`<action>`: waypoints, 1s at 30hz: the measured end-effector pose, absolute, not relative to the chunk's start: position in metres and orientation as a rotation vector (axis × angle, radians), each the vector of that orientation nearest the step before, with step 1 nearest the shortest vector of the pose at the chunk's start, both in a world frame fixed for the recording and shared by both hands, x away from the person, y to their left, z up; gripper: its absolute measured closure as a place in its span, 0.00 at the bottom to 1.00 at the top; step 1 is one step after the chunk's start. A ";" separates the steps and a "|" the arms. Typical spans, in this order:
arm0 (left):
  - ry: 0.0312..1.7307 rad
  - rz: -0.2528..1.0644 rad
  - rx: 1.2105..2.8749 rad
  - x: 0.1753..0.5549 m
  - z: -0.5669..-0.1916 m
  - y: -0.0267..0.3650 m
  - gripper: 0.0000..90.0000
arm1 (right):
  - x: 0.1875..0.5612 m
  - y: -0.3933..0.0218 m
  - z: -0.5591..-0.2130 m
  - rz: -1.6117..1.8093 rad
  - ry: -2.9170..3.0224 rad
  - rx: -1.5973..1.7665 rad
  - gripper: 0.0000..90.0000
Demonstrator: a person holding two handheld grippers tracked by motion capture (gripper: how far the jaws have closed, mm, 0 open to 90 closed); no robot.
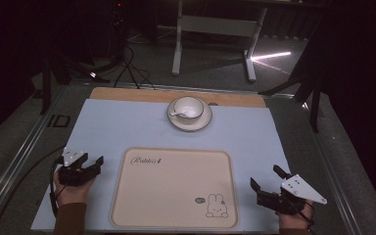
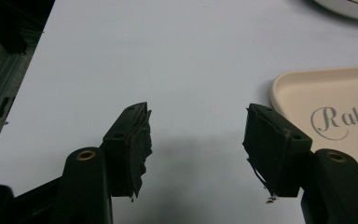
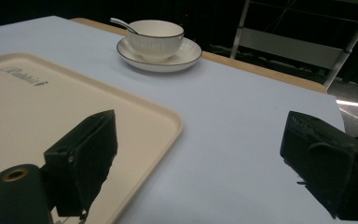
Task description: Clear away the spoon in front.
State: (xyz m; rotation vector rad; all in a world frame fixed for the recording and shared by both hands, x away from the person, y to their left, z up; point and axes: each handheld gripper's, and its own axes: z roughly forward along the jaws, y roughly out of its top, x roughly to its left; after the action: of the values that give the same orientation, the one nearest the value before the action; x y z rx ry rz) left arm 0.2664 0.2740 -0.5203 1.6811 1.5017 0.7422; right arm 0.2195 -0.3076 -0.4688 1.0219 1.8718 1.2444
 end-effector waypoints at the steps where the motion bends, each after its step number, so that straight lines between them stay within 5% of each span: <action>1: 1.497 0.740 1.682 0.266 -0.520 0.273 0.45 | 0.219 -0.308 -0.469 1.242 1.873 1.020 0.12; 11: 1.435 0.709 1.687 0.265 -0.509 0.268 0.45 | 0.218 -0.310 -0.468 1.262 1.864 1.014 0.12; 30: 1.133 0.749 1.809 0.311 -0.454 0.190 0.44 | 0.220 -0.308 -0.469 1.251 1.890 0.996 0.12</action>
State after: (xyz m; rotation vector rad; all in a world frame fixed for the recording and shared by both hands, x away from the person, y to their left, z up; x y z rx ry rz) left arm 0.3105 0.1902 -0.4543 1.8091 1.1328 0.7490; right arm 0.2203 -0.3085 -0.4689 0.9958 1.8900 1.2515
